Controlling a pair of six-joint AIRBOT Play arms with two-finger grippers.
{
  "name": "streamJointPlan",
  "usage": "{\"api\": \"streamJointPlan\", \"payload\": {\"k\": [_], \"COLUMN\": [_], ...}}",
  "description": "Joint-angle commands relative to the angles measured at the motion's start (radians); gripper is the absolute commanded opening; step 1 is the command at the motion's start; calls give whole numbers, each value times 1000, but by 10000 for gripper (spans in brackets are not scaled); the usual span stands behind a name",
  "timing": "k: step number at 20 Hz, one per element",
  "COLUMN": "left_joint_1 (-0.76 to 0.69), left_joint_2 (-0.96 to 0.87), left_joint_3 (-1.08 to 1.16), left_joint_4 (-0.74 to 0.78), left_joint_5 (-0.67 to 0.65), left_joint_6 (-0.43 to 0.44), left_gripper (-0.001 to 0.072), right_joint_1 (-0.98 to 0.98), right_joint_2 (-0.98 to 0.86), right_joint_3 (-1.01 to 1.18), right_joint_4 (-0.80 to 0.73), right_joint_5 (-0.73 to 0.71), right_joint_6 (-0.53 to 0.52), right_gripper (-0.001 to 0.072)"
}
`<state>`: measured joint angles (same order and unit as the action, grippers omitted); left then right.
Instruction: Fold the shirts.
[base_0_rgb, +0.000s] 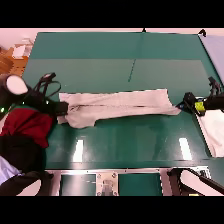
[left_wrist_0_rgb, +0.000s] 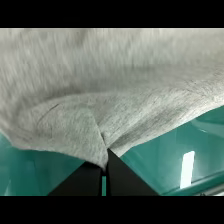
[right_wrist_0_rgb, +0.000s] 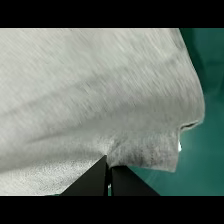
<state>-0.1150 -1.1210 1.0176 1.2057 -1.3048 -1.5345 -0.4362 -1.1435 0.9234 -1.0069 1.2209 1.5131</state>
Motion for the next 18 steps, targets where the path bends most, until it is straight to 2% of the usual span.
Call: {"api": "streamJointPlan", "payload": {"k": [1,8,13,14,15,16,18], "left_joint_1": [0,1,1,1,1,1,1], "left_joint_2": [-183,-572,-656,-654,-654,-653,-650], "left_joint_3": [197,506,553,557,581,623,722], "left_joint_4": [3,-2,0,6,47,120,293], "left_joint_5": [8,43,180,198,197,177,106], "left_joint_6": [26,51,50,50,32,-5,-61], "left_gripper": [25,26,33,291,516,483,485], "right_joint_1": [33,101,142,138,125,102,45], "right_joint_2": [-116,-468,-647,-654,-652,-652,-652], "right_joint_3": [119,320,456,476,502,551,655], "right_joint_4": [61,109,117,116,113,113,86], "right_joint_5": [-64,-182,-219,-216,-202,-151,-25], "right_joint_6": [-2,-3,-3,-3,-7,-26,-78], "right_gripper": [15,16,27,120,188,226,439]}}
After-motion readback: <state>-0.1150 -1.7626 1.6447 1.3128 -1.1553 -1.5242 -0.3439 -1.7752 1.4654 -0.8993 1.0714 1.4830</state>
